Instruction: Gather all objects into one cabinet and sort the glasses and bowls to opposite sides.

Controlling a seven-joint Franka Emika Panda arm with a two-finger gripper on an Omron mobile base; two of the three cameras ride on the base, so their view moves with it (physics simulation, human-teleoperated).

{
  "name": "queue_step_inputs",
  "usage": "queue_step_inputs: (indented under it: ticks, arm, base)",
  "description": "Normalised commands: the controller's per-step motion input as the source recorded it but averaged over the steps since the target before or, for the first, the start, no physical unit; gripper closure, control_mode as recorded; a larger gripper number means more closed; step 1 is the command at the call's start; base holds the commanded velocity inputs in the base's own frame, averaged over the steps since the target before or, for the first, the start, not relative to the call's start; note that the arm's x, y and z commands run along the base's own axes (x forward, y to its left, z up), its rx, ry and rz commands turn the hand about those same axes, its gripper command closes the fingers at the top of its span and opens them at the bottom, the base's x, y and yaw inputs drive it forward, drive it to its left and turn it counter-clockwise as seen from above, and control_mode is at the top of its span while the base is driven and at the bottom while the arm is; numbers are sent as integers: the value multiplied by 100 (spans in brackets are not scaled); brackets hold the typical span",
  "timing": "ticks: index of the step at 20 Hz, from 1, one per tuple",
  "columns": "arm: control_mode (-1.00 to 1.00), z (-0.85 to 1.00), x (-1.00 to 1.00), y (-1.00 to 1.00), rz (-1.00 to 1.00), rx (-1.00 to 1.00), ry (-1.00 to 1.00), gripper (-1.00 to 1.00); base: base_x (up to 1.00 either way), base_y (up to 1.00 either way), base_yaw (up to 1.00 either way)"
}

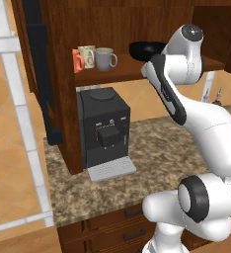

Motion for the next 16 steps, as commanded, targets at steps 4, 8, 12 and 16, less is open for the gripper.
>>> queue_step_inputs:
  ticks: [4, 8, 12, 16]
  arm:
    - [-100, -7, -100, 0, -16, 0, -1, -100]
    - [-100, -44, -100, 0, -16, 0, 8, -100]
    - [-100, -67, -94, 3, -8, 0, 14, -100]
    - [-100, -47, -35, 2, 0, 5, 12, -100]
  base:
    - [0, 0, 0]
    - [0, 0, 0]
    - [0, 0, 0]
    - [0, 0, 0]
